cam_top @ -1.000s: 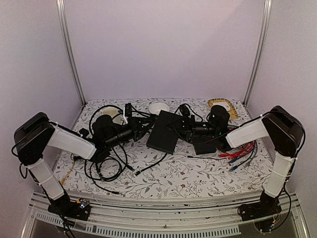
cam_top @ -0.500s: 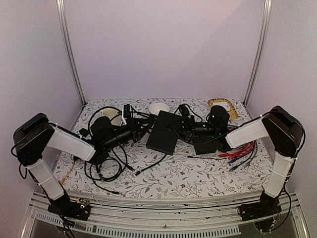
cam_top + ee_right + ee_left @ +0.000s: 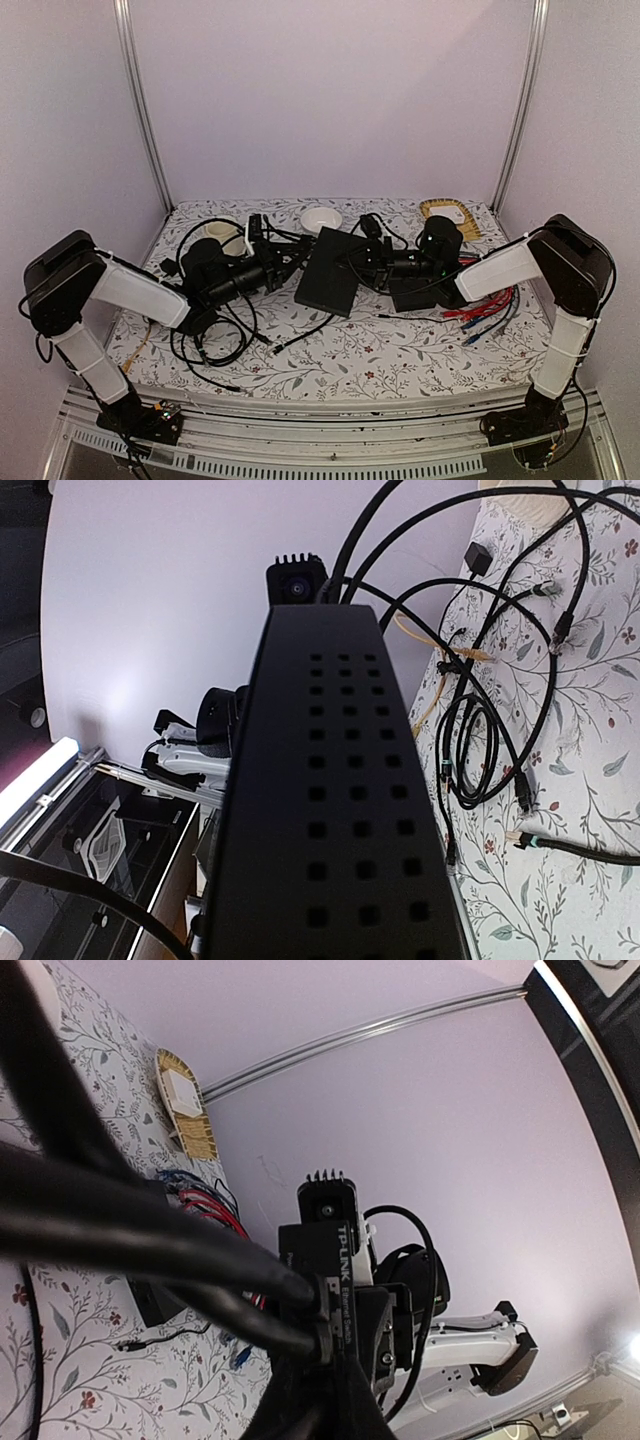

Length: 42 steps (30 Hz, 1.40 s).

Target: Pull the plug from the switch port

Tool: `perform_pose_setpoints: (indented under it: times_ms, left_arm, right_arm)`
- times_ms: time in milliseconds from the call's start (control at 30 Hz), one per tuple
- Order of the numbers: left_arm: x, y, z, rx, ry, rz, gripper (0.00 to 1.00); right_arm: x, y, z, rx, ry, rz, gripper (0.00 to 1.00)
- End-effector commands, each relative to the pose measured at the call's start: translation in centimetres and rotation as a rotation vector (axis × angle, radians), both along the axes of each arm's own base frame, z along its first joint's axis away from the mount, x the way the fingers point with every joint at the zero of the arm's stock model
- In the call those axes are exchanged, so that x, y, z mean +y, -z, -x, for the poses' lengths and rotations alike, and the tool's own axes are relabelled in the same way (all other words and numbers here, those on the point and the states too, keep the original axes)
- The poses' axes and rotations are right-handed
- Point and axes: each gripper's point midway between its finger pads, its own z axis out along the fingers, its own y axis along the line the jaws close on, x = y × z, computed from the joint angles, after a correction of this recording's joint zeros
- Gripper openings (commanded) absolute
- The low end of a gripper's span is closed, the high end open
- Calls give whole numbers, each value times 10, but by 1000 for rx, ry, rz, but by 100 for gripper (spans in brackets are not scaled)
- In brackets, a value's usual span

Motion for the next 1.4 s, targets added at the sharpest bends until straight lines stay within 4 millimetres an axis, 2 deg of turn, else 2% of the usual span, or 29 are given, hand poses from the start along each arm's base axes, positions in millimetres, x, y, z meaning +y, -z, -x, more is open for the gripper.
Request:
perform_pose_setpoints:
  times_ms: [0, 267, 500, 833, 967, 1100, 1367]
  left_arm:
    - [13, -5, -5, -26, -66, -21, 0]
    - [24, -1, -8, -2, -126, -52, 0]
    - [41, 7, -12, 35, -212, -80, 0]
    - [54, 20, -7, 50, -231, -115, 0]
    - [67, 30, 0, 66, -250, -169, 0]
    - [90, 48, 13, 113, -276, -229, 0]
    - [133, 88, 49, 240, -316, -329, 0]
  right_arm:
    - [-12, -44, -7, -99, 57, -98, 2]
    - [-12, -46, -6, -102, 57, -99, 2]
    - [-14, -44, -4, -100, 59, -94, 2]
    - [-14, -43, -4, -98, 61, -92, 2]
    - [-15, -44, -4, -101, 64, -93, 2]
    - [-16, -44, -4, -103, 67, -93, 2]
    - [-16, -47, -5, -108, 76, -98, 2]
